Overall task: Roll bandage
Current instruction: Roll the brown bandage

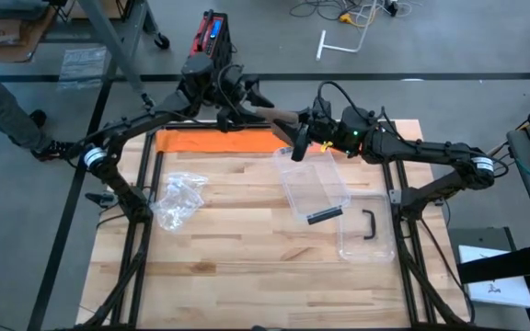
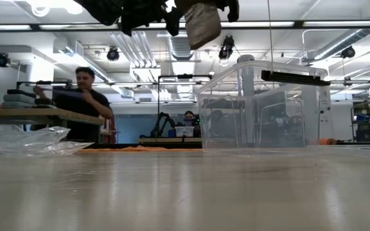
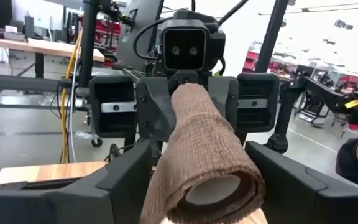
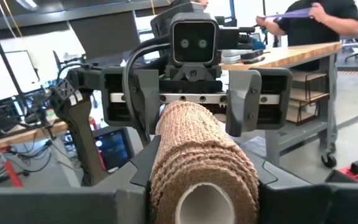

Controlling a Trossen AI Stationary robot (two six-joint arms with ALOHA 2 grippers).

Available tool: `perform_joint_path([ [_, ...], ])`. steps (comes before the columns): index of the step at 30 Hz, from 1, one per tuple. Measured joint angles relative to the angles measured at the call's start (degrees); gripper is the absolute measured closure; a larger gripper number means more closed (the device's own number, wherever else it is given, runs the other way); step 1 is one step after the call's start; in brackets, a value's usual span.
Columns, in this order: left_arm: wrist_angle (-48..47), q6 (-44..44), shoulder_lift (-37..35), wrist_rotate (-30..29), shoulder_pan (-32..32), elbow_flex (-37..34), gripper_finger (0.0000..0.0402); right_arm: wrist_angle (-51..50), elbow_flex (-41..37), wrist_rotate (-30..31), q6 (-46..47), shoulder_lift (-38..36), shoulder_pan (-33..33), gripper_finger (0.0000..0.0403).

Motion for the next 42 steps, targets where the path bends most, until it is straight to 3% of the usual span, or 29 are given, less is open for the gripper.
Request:
perform_joint_path([
  [11, -0.33, -2.00, -0.09, 0.00, -0.68, 0.00, 0.0245, 1.01, 0.00, -0.09, -0.12, 0.00, 0.00, 0.0280],
  [20, 0.50, 9.04, -0.09, -0.35, -0.29, 0.00, 0.0344, 1.79, 0.00, -0.05, 17.41, -0.01, 0.04, 0.0235],
  [32, 0.17, 40.55, -0.09, -1.29, -0.09, -0.04, 0.0324, 1.42, 0.11, 0.05, 30.93, -0.33, 0.20, 0.0148],
  [39, 0.70, 54.39, -0.09, -7.54, 0.03, -0.04, 0.0325, -4.87, -0.02, -1.04, 35.82, -0.14, -1.32, 0.0129],
  [42, -0.65, 59.12, -0.09, -7.46, -0.13, -0.04, 0.0323, -4.19, -0.04, -0.91, 35.77, 0.05, -1.38, 0.0130],
])
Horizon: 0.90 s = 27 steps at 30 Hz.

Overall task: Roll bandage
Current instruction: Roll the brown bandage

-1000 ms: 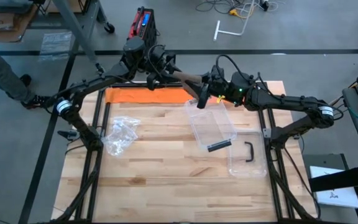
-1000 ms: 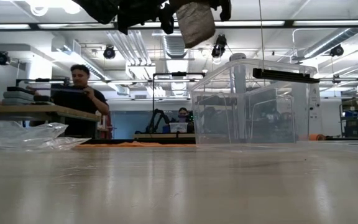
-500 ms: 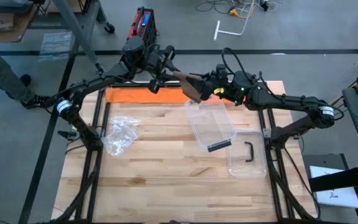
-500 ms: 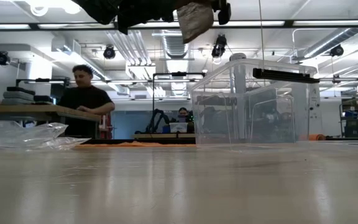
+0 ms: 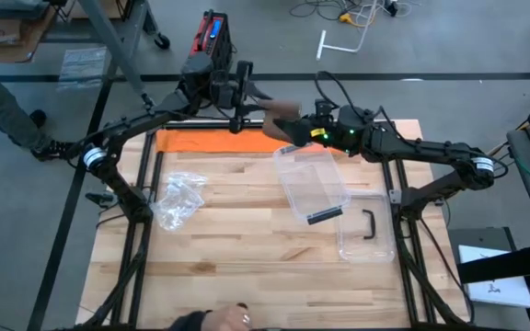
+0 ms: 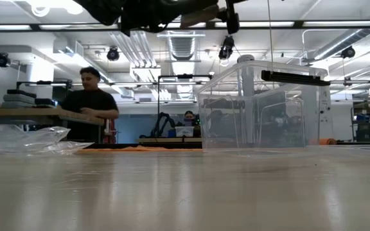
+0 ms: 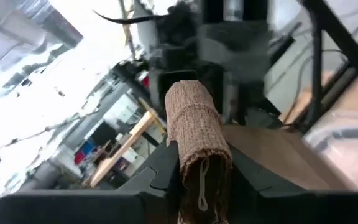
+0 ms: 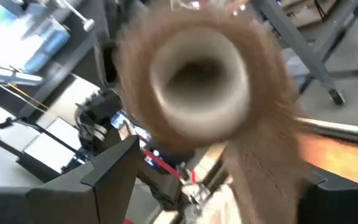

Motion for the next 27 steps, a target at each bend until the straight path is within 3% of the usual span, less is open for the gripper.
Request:
perform_joint_path([
  [4, -2.84, 5.01, -0.02, 0.42, -0.15, 0.01, 0.0323, 1.81, 0.02, 0.29, -1.56, -0.33, 0.04, 0.0135],
  [13, -3.48, 5.49, -0.69, 0.50, -0.09, 0.02, 0.0322, -3.83, 0.02, 0.54, -2.79, -0.67, -0.37, 0.0117],
  [18, -3.11, 5.16, -2.48, 0.92, -0.09, 0.02, 0.0322, -5.74, 0.02, 0.70, -9.93, -2.10, -0.39, 0.0103],
  [27, -3.20, -3.24, -3.69, 0.83, -0.12, 0.02, 0.0322, -6.04, 2.05, -0.84, -25.33, -4.39, 0.53, 0.0099],
])
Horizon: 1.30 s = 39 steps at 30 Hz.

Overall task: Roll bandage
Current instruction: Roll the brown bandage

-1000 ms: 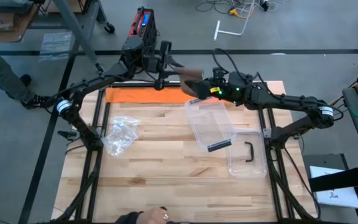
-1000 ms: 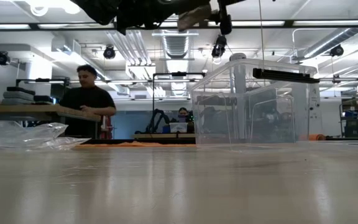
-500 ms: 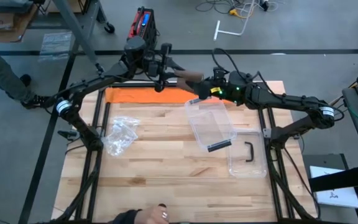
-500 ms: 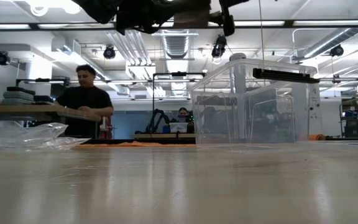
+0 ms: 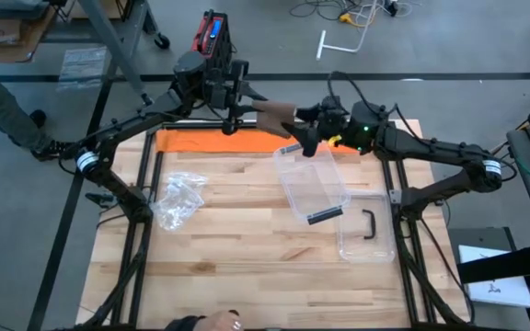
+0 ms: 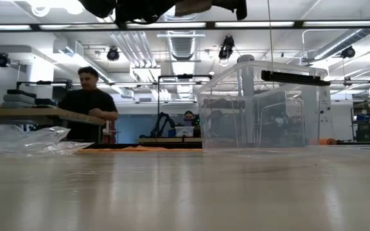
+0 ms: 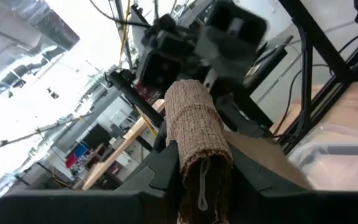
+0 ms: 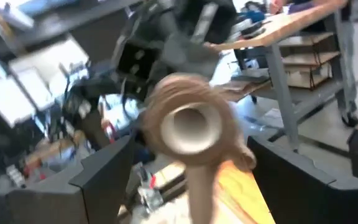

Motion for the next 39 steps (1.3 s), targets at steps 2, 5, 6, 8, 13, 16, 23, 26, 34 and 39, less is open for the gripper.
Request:
perform_joint_path([
  [2, 0.02, -0.91, 0.00, -0.02, 0.00, 0.00, 0.0322, -1.75, 0.04, -0.02, -3.27, 0.00, 0.19, 0.0105],
  [5, 0.07, -2.79, -0.20, -0.02, 0.00, 0.00, 0.0322, -3.82, 0.02, 0.16, -6.68, 0.23, 0.13, 0.0118],
  [6, 0.03, -3.47, -0.34, -0.03, 0.00, 0.00, 0.0322, -3.67, 0.00, 0.24, -7.63, 0.45, 0.13, 0.0122],
  [8, 0.06, -4.33, -0.66, -0.03, 0.00, 0.00, 0.0322, -3.92, -0.15, 0.20, -8.92, 0.57, 0.13, 0.0131],
  [13, 0.14, -5.99, -1.07, 0.03, 0.00, 0.00, 0.0322, -3.92, -0.16, 1.95, -10.65, 1.78, 0.11, 0.0155],
  [16, 0.11, -7.08, -1.07, 0.02, -0.02, 0.00, 0.0322, -2.80, -0.16, 2.19, -11.77, 2.97, 0.08, 0.0177],
  [23, 0.20, -8.40, -1.09, 0.03, -0.02, 0.00, 0.0322, -2.73, -0.17, 1.90, -12.18, 4.74, 0.13, 0.0307],
  [26, 1.02, -9.85, -1.14, -1.10, -0.02, 0.00, 0.0322, -4.36, -0.15, 1.52, -12.65, 4.66, 0.25, 0.0384],
  [34, 2.64, -11.31, -1.47, -4.11, 0.00, 0.00, 0.0322, -9.83, -0.15, 1.68, -12.47, 4.68, 0.91, 0.0399],
  [39, 2.71, -11.62, -1.82, -4.40, 0.11, 0.00, 0.0322, -14.74, -0.15, 2.98, -11.78, 4.66, 1.53, 0.0401],
])
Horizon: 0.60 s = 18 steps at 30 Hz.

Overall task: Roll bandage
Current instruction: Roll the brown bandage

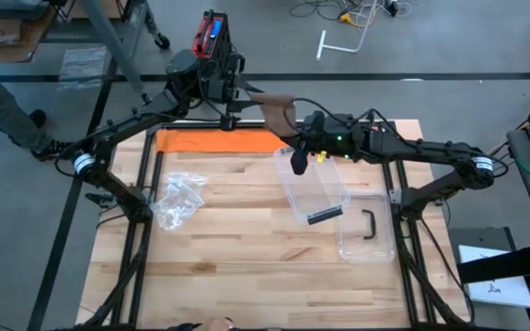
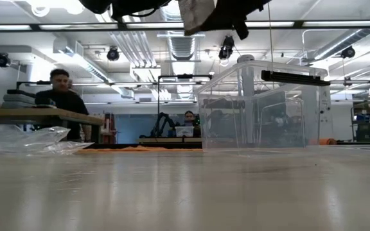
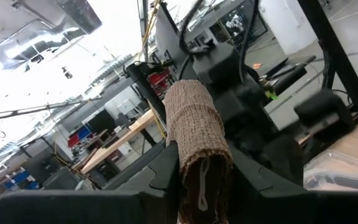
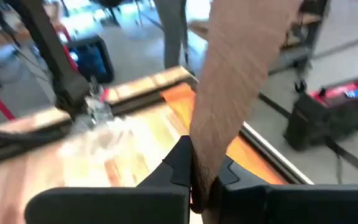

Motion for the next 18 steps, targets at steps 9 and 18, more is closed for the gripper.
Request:
perform_joint_path([
  [9, -0.11, -0.59, -0.28, 0.00, 0.22, 0.00, 0.0322, -1.85, 0.44, -0.42, 0.21, -0.19, 1.38, 0.0391],
  [18, 0.70, 2.08, -1.28, 0.18, 0.26, 0.02, 0.0322, -4.62, 8.00, -3.44, 0.67, -0.42, 1.38, 0.0275],
])
